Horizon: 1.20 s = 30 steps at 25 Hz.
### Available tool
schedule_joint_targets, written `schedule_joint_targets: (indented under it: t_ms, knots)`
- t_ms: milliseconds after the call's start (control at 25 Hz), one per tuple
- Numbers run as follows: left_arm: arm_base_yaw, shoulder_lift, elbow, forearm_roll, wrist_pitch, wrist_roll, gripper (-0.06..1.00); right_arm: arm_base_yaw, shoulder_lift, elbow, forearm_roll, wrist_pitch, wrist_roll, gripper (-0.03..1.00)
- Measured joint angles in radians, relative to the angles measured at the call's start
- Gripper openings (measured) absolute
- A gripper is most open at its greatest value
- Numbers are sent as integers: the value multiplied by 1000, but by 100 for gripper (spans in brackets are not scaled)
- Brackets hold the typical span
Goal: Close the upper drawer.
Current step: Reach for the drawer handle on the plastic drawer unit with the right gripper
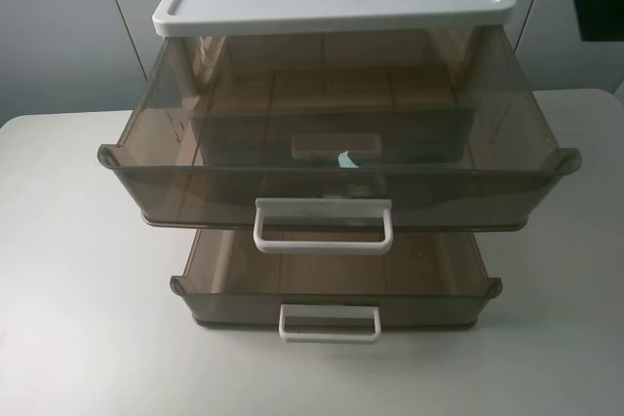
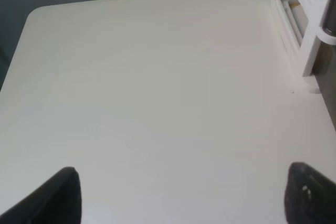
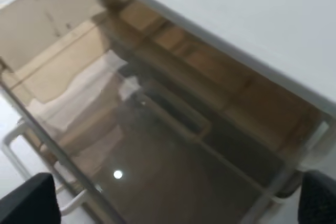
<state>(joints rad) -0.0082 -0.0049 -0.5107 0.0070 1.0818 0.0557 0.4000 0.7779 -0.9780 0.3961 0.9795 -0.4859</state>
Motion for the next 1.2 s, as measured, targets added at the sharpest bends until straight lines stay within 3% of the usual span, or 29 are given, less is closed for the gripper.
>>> schedule_joint_targets:
  t_ms: [240,480,640,1200]
  knots:
    - [0,0,0,0,0,0,74,381,115,-2,-97,-32,-4,68]
    - [0,0,0,0,0,0,74,603,231,-2,-103,-60,-4,68]
    - [0,0,0,0,0,0,74,657,293,-2,-103,-55,-4,68]
    - [0,0,0,0,0,0,74,666,465,-2,-99,-54,-4,68]
